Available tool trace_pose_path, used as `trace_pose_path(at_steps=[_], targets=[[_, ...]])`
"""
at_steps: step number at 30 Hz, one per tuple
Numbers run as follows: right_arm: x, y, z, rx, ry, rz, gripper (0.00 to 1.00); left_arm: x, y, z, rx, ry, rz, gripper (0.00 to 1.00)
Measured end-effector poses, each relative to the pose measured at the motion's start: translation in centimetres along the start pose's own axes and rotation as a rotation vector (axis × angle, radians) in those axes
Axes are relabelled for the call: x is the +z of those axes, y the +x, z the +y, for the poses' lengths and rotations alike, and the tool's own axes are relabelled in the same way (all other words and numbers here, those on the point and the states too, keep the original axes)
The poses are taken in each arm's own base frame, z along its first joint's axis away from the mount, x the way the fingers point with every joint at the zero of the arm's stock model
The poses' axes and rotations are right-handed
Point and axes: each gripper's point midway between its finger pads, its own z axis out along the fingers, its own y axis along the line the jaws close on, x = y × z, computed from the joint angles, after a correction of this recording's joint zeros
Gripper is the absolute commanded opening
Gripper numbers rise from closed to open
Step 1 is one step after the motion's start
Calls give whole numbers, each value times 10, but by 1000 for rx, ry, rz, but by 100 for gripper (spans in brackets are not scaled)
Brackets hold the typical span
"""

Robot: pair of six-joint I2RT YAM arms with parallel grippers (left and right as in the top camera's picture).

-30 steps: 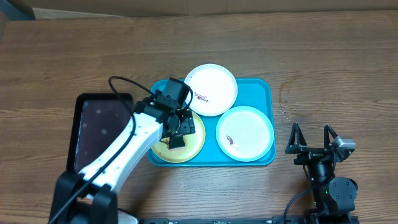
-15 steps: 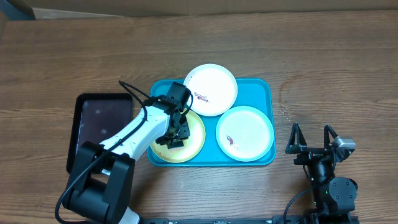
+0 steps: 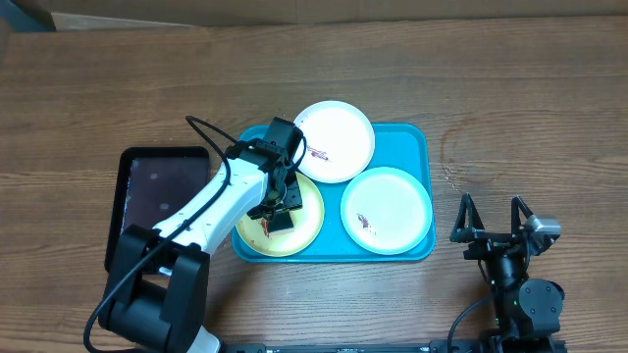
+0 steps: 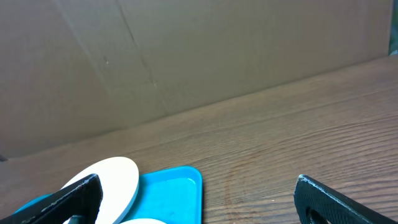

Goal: Clean dirty plates on tray and stack at the side
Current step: 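Lower the sponge onto the yellow plate and scrub with left gripper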

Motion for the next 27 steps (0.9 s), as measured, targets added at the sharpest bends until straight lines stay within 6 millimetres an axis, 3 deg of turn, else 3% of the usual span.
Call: trace_pose_path(at_steps=[6,9,16,27], targets=[[0,0,0,0,0,0,100,2,3,2,0,-5,7,57],[0,0,0,0,0,0,100,4,5,3,-1,-9,13,35],[0,0,0,0,0,0,100,4,3,2,17,-3,5,4],[0,0,0,0,0,0,100,1,12,-8,19,56,60,4]])
